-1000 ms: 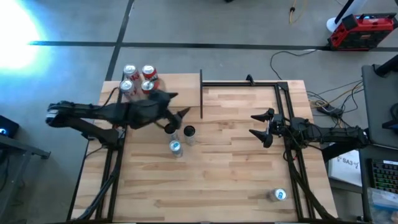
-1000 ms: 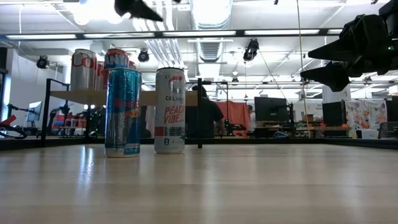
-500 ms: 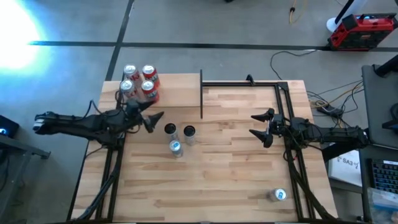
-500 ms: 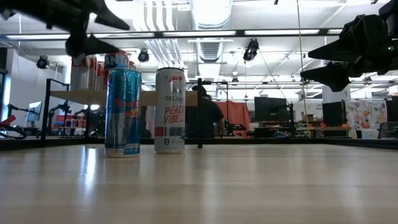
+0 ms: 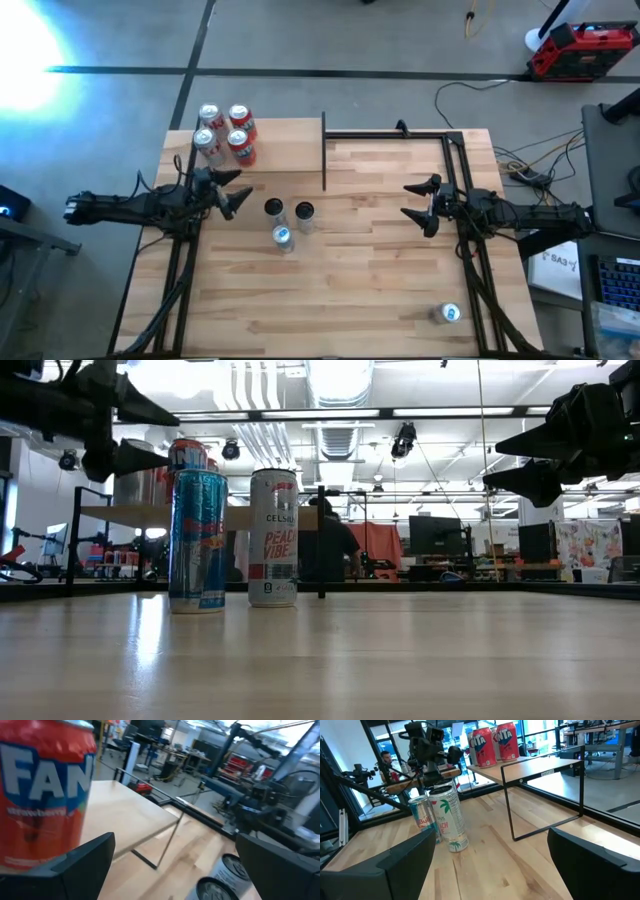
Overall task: Place canned beverage on shelf
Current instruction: Put the right white pink soda can on the shelf
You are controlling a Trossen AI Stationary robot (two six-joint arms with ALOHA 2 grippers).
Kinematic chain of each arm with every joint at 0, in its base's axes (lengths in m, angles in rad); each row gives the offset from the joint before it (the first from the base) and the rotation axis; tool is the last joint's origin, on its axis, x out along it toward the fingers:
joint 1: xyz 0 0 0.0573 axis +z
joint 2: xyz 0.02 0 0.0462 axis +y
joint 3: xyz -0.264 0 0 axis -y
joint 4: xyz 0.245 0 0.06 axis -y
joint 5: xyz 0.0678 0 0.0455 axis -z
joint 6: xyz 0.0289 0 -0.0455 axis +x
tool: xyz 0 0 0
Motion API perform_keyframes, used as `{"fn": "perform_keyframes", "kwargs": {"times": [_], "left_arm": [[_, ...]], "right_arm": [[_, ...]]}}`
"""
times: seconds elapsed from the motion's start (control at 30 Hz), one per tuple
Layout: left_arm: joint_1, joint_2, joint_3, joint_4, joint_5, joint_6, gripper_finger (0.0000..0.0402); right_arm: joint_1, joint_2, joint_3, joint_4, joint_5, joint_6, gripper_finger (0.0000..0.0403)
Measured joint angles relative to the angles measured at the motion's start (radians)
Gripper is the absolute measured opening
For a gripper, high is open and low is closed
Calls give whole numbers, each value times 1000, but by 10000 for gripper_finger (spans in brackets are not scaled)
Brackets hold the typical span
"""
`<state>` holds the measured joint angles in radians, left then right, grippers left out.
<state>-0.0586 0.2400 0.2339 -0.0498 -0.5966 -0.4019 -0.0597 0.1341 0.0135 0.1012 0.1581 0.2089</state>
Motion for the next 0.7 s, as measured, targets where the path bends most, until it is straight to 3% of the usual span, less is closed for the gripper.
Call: {"fn": "perform_keyframes", "kwargs": {"times": [0.3, 0.7], "left_arm": [[0, -117, -60, -7, 99, 0, 398], [0, -158, -66, -10, 102, 0, 398]], "right_arm": [[0, 0, 0, 0, 0, 0, 368], [0, 0, 0, 0, 0, 0, 368]]}}
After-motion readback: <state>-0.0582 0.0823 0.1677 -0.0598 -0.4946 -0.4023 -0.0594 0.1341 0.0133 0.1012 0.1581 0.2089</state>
